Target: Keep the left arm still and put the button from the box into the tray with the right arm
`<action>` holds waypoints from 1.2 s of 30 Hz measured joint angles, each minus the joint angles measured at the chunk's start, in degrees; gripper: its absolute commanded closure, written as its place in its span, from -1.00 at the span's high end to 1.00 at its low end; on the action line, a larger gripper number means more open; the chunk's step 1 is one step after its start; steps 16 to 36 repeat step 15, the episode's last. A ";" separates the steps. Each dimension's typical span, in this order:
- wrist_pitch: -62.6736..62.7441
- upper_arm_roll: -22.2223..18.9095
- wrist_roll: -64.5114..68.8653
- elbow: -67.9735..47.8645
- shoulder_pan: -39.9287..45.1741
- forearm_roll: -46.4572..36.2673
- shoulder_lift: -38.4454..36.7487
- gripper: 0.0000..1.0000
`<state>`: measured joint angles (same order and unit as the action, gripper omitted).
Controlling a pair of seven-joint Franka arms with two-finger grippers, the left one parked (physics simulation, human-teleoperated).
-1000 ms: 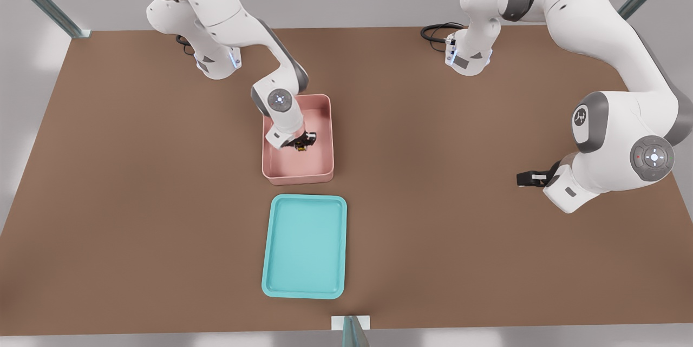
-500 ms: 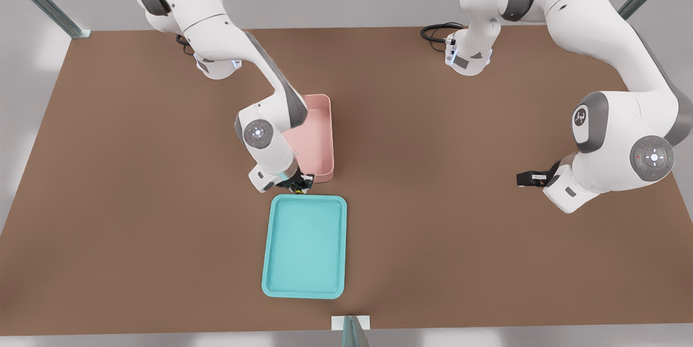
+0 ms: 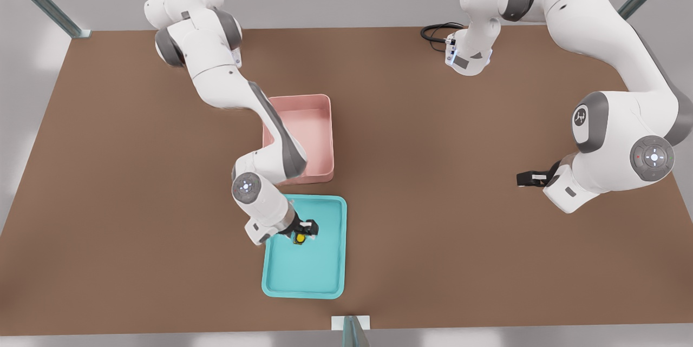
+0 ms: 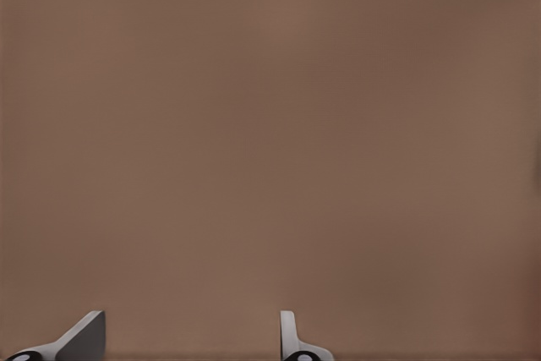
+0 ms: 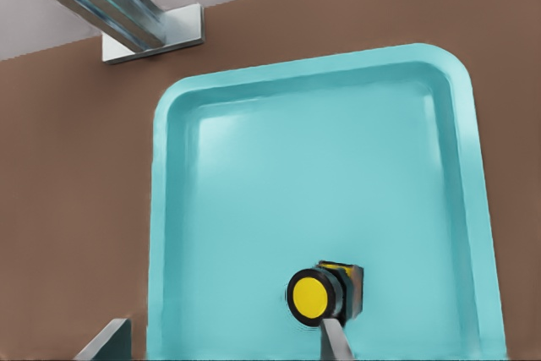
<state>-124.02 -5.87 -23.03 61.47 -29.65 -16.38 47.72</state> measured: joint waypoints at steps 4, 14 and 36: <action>18.64 7.25 2.71 3.80 16.31 9.00 -20.91 1.00; 43.04 8.83 10.73 7.54 27.24 14.76 -27.49 1.00; 43.92 8.81 11.28 7.53 27.30 14.81 -27.55 1.00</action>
